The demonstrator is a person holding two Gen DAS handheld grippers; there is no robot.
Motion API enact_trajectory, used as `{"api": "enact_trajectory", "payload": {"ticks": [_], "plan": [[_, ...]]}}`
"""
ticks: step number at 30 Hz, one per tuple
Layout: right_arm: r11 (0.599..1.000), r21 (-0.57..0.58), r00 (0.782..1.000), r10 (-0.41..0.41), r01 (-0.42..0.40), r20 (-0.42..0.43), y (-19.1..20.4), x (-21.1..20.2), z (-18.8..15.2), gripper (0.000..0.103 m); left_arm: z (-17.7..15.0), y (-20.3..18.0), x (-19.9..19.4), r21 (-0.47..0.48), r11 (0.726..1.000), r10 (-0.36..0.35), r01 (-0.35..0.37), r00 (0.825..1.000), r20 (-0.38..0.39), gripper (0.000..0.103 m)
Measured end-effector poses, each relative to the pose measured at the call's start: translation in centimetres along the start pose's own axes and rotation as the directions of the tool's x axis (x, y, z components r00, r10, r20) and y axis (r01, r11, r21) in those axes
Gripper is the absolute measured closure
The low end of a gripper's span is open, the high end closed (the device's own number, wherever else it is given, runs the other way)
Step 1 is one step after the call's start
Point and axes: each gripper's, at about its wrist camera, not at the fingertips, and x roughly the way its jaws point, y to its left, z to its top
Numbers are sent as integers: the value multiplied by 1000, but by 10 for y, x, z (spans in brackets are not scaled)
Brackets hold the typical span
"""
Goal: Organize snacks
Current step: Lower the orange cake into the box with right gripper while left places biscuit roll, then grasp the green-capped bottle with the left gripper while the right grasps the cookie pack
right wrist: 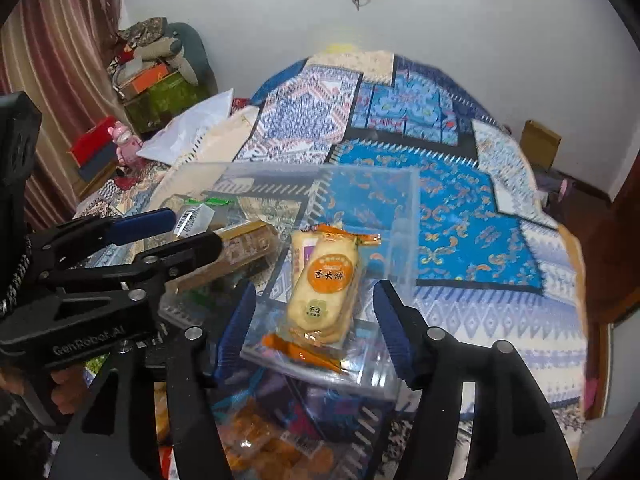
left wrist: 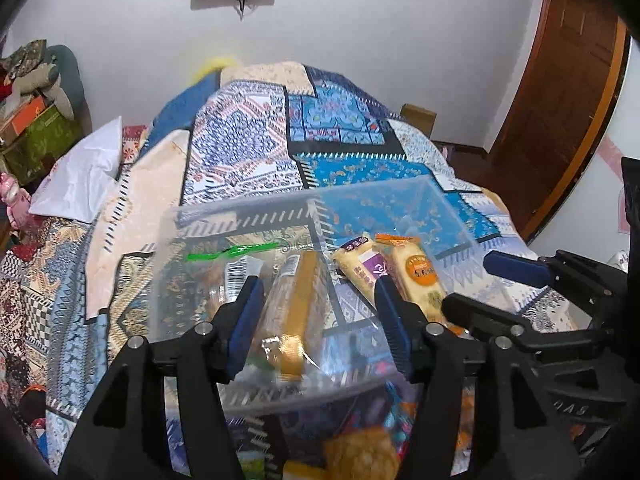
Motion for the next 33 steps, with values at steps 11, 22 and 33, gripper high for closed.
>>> {"api": "enact_trajectory", "payload": {"ticks": [11,22,33], "plan": [[1000,-27,996,14,-12,83,15,-61,-16,33,-33,24,-83,11,998,64,-65,995,74,29],[999,-46,1000,13,-13,-6,21,-58,-55,33,-92,65,-79,-43,991,125,-127,991,-50,29],[998,-13,991,61,-63,-122,14,-31,-82,29,-140,92,-71,-89,985,142,-151,985,-100,29]]}}
